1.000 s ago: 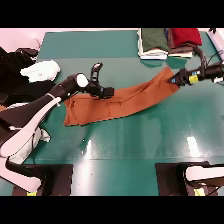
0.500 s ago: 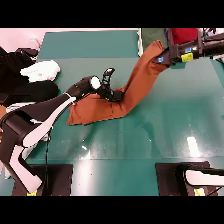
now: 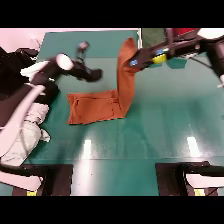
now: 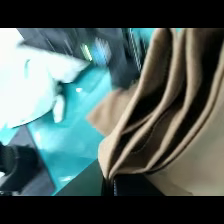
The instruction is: Fold the shirts.
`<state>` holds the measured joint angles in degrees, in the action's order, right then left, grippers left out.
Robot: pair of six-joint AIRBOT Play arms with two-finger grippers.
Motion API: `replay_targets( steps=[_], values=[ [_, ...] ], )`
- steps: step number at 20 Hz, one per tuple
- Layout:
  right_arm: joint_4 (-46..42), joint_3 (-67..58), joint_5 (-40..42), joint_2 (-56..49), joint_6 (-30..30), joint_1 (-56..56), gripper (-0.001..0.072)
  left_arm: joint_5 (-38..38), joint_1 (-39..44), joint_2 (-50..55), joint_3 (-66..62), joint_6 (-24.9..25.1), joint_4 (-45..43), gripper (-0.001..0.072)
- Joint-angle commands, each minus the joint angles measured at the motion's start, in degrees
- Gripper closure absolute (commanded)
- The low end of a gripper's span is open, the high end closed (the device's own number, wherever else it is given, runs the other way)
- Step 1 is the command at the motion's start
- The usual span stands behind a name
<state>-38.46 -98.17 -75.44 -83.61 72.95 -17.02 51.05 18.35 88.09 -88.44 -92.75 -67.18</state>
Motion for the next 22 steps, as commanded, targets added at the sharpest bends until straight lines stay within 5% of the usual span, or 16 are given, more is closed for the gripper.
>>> replay_targets(
  steps=[1,3,4,8,12,15,17,22],
  values=[
    [0.07,-0.13,12.04,-4.96,-0.26,-13.35,0.0682,2.80,-9.25,-11.87,-0.07,0.22,-7.91,0.0686],
    [3.72,-0.15,22.45,-9.38,-2.99,-20.94,0.0339,3.15,-13.03,-17.14,-0.07,0.22,-10.32,0.0686],
    [5.55,-0.59,25.81,-11.50,-4.15,-23.50,0.0277,3.63,-14.40,-19.02,-0.07,0.22,-10.51,0.0686],
    [-4.07,-4.76,21.29,-14.64,-2.89,-23.87,0.0283,6.34,-15.87,-21.51,0.02,0.26,-10.40,0.0686],
    [-15.82,8.85,17.07,-5.31,1.62,-13.77,0.0283,7.30,-13.05,-21.49,0.15,1.55,-9.25,0.0687],
    [-15.54,24.46,16.96,1.40,2.71,-2.54,0.0270,6.43,-8.96,-21.49,0.66,1.77,-9.25,0.0686],
    [-14.10,31.21,16.09,1.81,2.71,4.15,0.0115,5.20,-6.91,-21.35,1.42,1.75,-9.22,0.0686],
    [1.62,35.36,16.79,-6.84,-1.97,8.26,0.0115,5.03,-2.75,-19.67,2.32,1.75,-9.16,0.0687]
  ],
)
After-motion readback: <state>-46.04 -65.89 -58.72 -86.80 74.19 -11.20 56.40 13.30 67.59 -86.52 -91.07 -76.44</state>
